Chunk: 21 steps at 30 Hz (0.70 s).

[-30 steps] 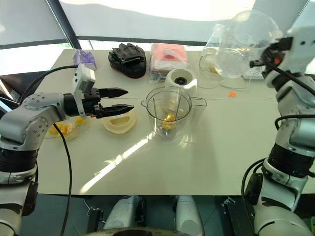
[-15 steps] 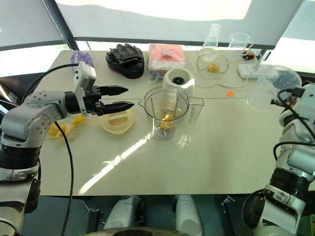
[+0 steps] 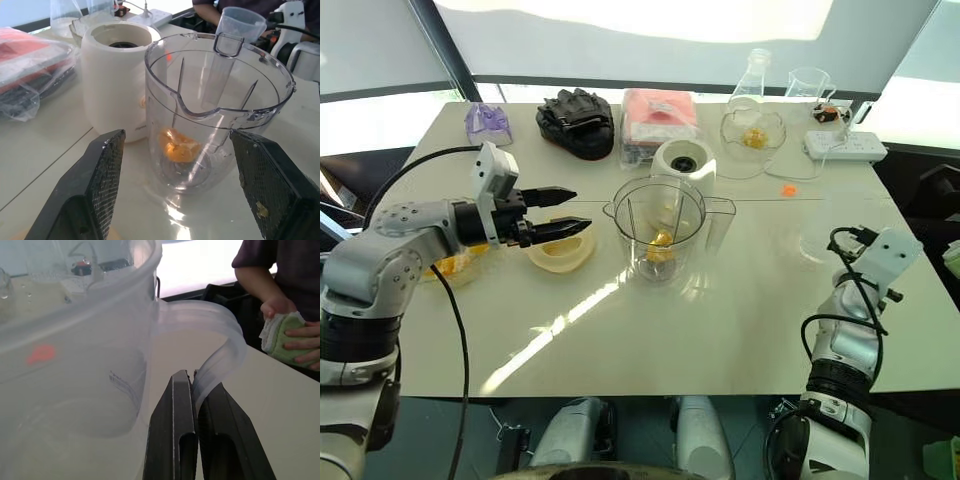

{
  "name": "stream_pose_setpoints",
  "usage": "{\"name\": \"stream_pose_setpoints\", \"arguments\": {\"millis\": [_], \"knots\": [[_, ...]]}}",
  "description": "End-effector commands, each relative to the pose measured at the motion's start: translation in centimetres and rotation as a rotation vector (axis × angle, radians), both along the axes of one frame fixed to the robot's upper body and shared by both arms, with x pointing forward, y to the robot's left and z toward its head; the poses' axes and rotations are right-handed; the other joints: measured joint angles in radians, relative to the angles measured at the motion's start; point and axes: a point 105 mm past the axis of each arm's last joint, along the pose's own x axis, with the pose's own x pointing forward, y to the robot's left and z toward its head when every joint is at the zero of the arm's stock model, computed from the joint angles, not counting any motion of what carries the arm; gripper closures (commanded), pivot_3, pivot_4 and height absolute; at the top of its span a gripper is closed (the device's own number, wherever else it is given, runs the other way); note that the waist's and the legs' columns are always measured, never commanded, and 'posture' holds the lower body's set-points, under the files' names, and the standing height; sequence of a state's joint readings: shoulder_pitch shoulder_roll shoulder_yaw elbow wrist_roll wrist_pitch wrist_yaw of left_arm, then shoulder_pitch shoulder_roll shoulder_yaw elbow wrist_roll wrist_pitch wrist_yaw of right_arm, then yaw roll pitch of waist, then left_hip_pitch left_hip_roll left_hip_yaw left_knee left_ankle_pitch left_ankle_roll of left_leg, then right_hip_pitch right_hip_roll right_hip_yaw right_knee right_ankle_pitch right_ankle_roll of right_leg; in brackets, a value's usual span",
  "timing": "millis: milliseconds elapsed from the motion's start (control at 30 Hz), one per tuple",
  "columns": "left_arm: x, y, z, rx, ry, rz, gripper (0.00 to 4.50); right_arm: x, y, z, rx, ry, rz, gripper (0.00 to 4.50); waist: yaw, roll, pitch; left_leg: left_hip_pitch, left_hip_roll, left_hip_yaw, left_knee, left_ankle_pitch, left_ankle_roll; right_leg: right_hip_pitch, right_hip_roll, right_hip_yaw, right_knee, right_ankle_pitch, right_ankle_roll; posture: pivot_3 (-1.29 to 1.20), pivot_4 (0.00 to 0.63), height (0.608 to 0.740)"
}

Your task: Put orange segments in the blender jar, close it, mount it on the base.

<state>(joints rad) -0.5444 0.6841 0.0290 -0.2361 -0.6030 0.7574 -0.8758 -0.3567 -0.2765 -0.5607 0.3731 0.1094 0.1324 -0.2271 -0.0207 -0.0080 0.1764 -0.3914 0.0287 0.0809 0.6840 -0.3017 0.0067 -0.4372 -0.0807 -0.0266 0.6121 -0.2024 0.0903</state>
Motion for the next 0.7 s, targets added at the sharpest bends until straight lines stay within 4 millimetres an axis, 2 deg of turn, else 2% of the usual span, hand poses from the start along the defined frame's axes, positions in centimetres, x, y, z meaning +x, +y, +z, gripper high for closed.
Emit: {"name": "stream_pose_setpoints", "arguments": {"millis": [33,267,600,700], "knots": [[-0.3,0.0,1.1,-0.013,-0.045,-0.005,1.01,0.3,-0.6,0.5,-0.008,-0.016,-0.031,4.44,0.0,0.0,0.0,0.0,0.0,0.0,0.0,0.0,0.0,0.0,0.0,0.0,0.0,0.0,0.0,0.0,0.15,0.74],[-0.1,-0.3,1.0,-0.017,-0.045,-0.003,1.01,1.0,-0.7,-0.6,0.034,0.01,-0.047,4.44,0.0,0.0,0.0,0.0,0.0,0.0,0.0,0.0,0.0,0.0,0.0,0.0,0.0,0.0,0.0,0.0,0.15,0.74],[-0.1,-0.5,1.1,-0.022,-0.048,-0.006,1.01,2.0,0.8,-0.8,0.026,0.016,-0.047,4.44,-0.007,0.0,0.0,0.0,0.0,0.0,0.0,0.0,0.0,0.0,0.0,0.0,0.0,0.0,0.0,0.0,0.15,0.74],[-0.1,-0.5,1.1,-0.022,-0.05,-0.006,1.01,1.9,1.0,-0.9,-0.006,0.035,-0.044,3.58,-0.014,0.0,0.0,0.0,0.0,0.0,0.0,0.0,0.0,0.0,0.0,0.0,0.0,0.0,0.0,0.0,0.15,0.74]]}}
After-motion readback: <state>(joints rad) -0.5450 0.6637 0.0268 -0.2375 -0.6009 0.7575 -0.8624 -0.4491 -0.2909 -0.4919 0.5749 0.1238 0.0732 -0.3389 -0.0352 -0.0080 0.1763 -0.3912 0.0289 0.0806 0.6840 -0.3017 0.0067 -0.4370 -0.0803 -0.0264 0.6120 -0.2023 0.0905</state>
